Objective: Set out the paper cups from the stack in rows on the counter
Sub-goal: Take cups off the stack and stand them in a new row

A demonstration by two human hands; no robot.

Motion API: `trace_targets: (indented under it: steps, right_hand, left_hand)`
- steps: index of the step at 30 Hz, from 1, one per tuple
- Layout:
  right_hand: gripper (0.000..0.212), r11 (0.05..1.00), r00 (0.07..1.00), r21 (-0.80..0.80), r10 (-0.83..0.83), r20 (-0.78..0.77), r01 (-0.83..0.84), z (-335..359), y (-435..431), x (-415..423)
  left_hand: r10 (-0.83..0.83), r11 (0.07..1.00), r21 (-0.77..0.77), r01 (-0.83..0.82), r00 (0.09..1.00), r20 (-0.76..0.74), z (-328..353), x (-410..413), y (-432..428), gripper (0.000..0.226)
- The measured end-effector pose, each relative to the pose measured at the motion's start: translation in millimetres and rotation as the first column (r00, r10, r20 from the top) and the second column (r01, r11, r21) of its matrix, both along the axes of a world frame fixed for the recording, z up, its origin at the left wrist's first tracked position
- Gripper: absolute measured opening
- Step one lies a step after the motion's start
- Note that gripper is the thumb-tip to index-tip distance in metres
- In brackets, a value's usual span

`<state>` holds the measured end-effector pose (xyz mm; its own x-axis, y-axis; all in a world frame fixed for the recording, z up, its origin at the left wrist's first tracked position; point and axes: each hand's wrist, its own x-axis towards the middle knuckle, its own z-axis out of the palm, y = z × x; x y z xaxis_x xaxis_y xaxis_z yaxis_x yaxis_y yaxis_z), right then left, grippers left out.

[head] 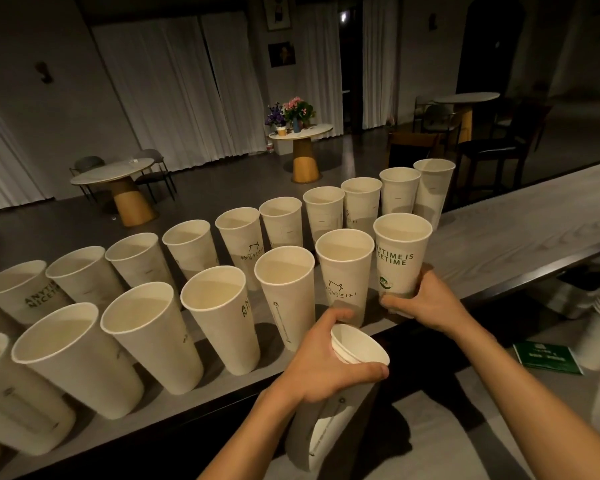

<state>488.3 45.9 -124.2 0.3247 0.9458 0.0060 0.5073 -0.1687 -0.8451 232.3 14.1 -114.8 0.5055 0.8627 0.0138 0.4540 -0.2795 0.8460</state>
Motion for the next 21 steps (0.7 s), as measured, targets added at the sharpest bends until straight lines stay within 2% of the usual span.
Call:
trace_targets:
  steps: [2,5,8,10,14,16,17,19,21]
  right_hand:
    - [0.082,0.999,0.999,-0.007,-0.033,0.030,0.033,5.5,-13.2,-0.4]
    - [0.063,0.997,0.993,0.070,-0.051,0.111,0.043,24.7,-41.3,-9.8]
    - [0.080,0.981,0.955,-0.038,0.193,0.225,-0.189,43.7,-70.1,-38.6]
    - [0.077,0.933,0.885,-0.142,0.358,0.298,-0.329,43.1,-81.8,-57.1]
    - [0.070,0.925,0.851,-0.131,0.380,0.362,-0.357,42.4,-92.2,-67.3]
    - [0.067,0.930,0.839,-0.125,0.365,0.402,-0.345,42.2,-93.5,-66.5]
    - [0.064,0.938,0.843,-0.111,0.343,0.415,-0.327,42.8,-93.8,-66.4]
    - [0.059,0.956,0.858,-0.071,0.287,0.426,-0.284,46.5,-95.3,-67.9]
    - [0.053,0.963,0.859,-0.052,0.260,0.442,-0.265,52.5,-97.8,-71.5]
  left_hand:
    - [-0.007,1.000,0.000,0.007,1.000,-0.016,1.1,0.9,-1.5,0.089]
    - [-0.026,0.999,0.025,0.027,0.998,-0.049,5.6,7.0,-5.0,0.101]
    - [-0.060,0.994,0.091,0.066,0.996,-0.065,13.4,19.9,-7.5,0.118]
    - [-0.093,0.986,0.129,0.102,0.993,-0.075,18.1,28.4,-8.5,0.124]
    - [-0.111,0.978,0.171,0.122,0.991,-0.073,23.4,31.2,-10.4,0.128]
    - [-0.096,0.979,0.178,0.101,0.995,-0.037,24.4,29.9,-14.0,0.119]
    - [-0.082,0.977,0.196,0.084,0.996,-0.018,23.5,29.7,-16.1,0.110]
    - [-0.047,0.971,0.237,0.044,0.999,0.009,23.9,31.4,-21.4,0.077]
    - [-0.032,0.974,0.224,0.027,0.999,0.020,24.6,31.9,-24.9,0.066]
